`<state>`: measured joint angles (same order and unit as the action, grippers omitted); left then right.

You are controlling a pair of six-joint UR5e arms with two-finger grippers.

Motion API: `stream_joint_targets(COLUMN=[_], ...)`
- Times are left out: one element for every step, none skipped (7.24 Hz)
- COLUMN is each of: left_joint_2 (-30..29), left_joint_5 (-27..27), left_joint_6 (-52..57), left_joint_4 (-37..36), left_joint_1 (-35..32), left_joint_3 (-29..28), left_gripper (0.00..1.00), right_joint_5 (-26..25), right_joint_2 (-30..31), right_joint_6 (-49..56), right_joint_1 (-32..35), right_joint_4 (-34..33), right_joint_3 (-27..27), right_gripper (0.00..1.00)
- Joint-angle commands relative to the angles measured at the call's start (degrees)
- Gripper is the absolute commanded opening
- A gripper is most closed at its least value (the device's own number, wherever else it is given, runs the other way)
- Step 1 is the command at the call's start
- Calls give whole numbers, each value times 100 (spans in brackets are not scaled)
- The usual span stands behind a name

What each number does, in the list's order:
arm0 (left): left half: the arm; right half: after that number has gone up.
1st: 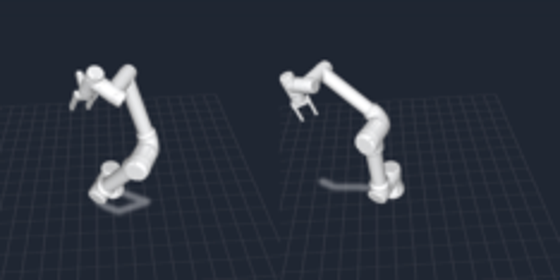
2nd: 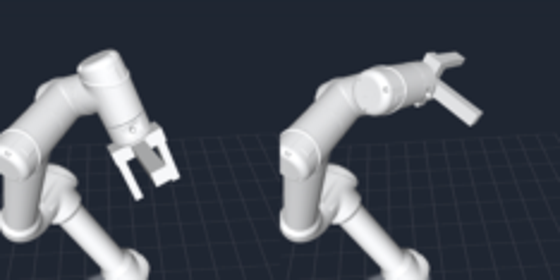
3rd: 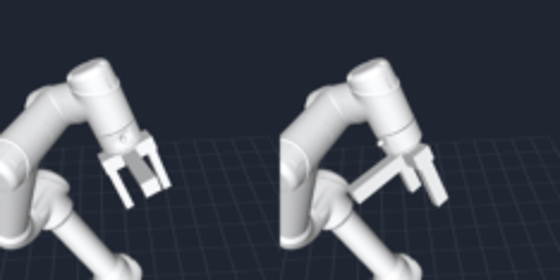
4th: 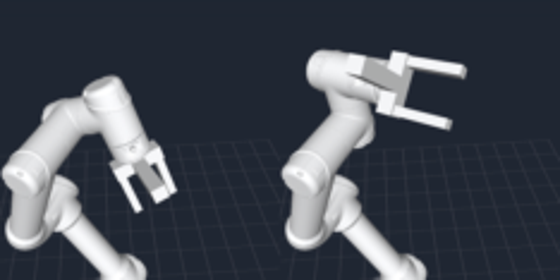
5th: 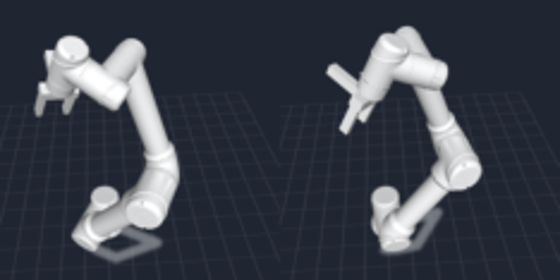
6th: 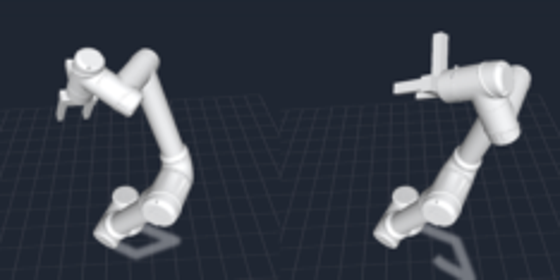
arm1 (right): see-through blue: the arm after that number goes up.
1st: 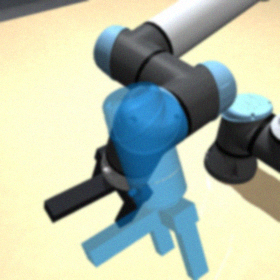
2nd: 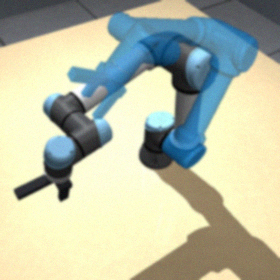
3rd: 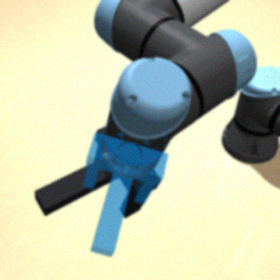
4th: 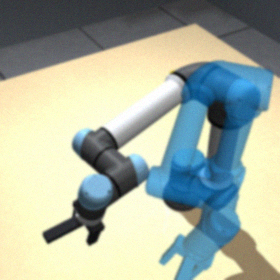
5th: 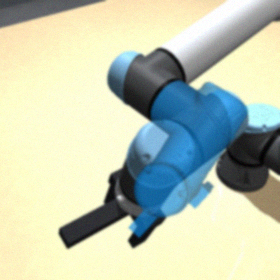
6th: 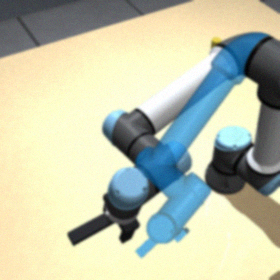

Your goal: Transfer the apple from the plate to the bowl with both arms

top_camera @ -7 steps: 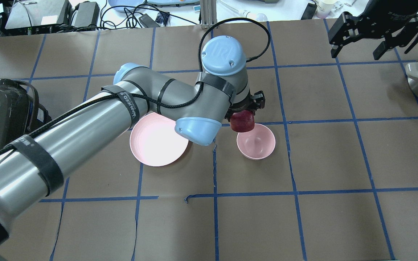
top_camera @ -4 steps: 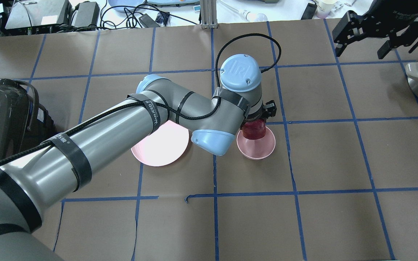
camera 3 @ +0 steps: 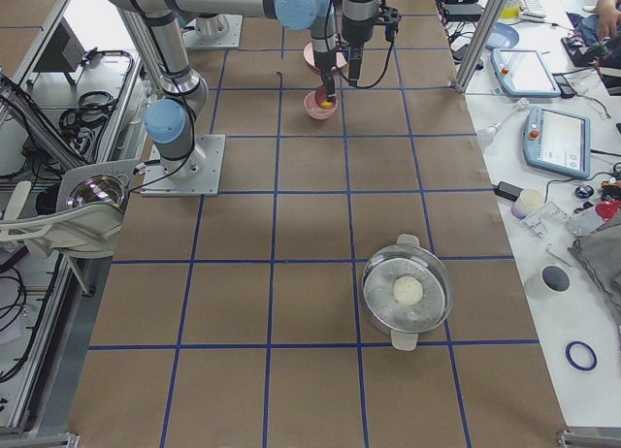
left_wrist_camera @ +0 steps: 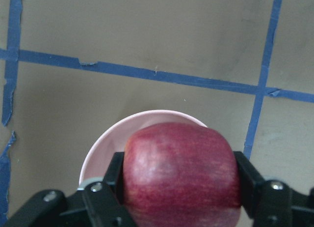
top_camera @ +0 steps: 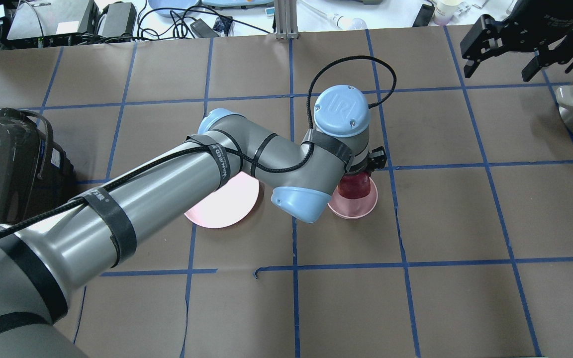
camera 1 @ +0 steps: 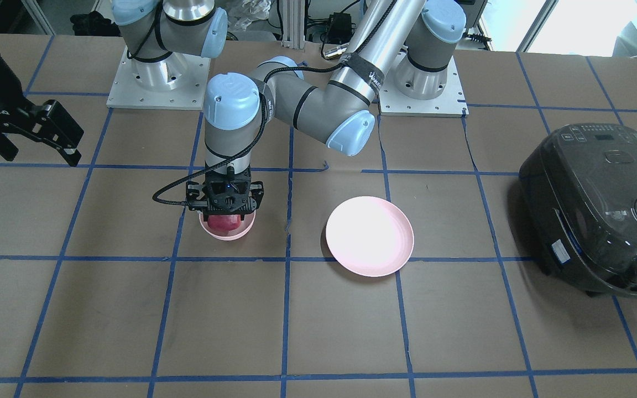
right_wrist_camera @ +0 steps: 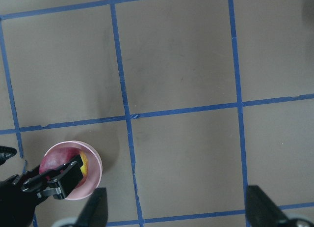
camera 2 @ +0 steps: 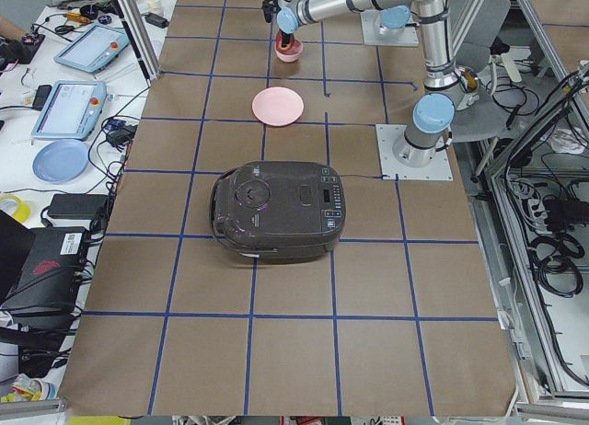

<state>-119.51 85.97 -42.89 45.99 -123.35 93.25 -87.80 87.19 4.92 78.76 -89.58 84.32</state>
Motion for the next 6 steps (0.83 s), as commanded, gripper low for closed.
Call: stream_joint_targets(left_joint_2=[-2, -11, -20, -28, -20, -20], left_joint_5=[112, 156, 174, 165, 165, 157], left_joint_6=[18, 0, 44, 70, 62, 62], left_joint_4=[50, 33, -11, -29, -29, -29], left_joint_1=[-4, -4, -4, -4, -4, -4], left_joint_3=[96, 88, 88, 79, 70, 79], left_gripper=[52, 61, 76, 90, 95, 100], right_joint_5=[-78, -184, -193, -185, -193, -193], right_joint_2=[0, 0, 0, 0, 0, 0], right_joint_6=[0, 0, 0, 0, 0, 0], right_joint_1=[-1, -1, -1, -1, -1, -1], right_joint_4=[2, 2, 10, 2, 2, 2], right_joint_3=[6, 23, 23, 23, 23, 23], right_gripper=[100, 100, 100, 100, 100, 100])
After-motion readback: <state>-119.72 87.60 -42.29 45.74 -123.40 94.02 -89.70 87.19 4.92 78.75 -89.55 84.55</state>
